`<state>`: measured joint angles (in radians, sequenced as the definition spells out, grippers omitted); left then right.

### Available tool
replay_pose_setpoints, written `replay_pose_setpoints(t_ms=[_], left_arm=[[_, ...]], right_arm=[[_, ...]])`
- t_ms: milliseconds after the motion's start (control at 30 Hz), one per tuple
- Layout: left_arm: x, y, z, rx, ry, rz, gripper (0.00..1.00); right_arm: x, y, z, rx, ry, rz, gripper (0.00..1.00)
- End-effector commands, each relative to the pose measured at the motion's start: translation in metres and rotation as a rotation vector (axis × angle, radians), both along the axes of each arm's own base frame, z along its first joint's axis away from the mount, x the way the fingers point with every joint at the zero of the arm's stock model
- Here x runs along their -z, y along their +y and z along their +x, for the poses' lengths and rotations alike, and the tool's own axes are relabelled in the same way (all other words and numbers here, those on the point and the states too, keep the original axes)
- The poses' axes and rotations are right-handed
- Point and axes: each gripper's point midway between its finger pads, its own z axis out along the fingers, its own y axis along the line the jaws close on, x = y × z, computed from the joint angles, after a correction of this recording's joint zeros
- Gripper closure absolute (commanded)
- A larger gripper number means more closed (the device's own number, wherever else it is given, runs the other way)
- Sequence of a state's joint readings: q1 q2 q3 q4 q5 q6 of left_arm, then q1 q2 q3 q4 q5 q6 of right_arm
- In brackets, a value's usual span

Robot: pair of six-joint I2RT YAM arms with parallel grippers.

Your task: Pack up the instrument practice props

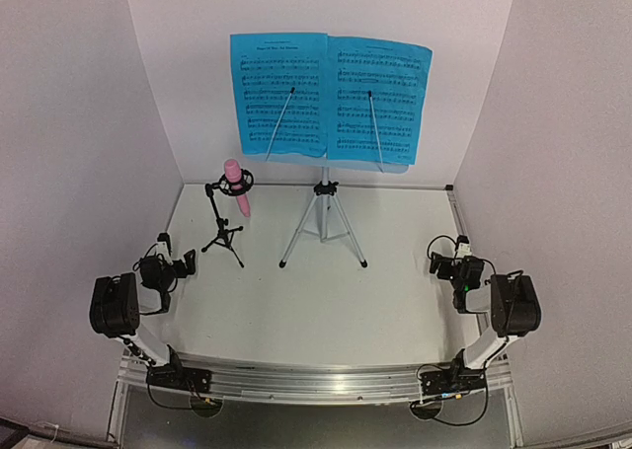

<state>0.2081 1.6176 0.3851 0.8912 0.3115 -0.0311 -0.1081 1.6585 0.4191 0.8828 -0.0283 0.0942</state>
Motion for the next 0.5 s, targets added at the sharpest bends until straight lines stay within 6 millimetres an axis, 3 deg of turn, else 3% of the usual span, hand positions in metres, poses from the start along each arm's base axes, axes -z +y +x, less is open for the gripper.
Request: replay_pose_setpoints(t_ms=[0,167,300,400,467], left_arm=[[-0.011,0.0,0.008,0.0,-0.039,0.0,0.0],[-0.015,-0.001,0.006,0.009,-0.045,0.0,0.0],[-0.04,0.004,-0.003,-0.038,-0.101,-0.002,0.0],[-0.069,-0.031,-0.014,0.18,-0.107,0.027,0.0],[-0.087,-0.042,-0.017,0.23,-0.122,-0.01,0.0]], right_arm=[[-0.026,-0.004,0.005,0.021,-0.031,-0.01,0.02],[-0.051,0.0,-0.001,0.006,-0.034,0.005,0.02],[-0.073,0.012,-0.004,-0.037,-0.008,0.073,0.04],[-0.087,0.022,-0.007,-0.087,-0.011,0.114,0.06],[-0.095,0.029,-0.009,-0.119,-0.025,0.136,0.06]])
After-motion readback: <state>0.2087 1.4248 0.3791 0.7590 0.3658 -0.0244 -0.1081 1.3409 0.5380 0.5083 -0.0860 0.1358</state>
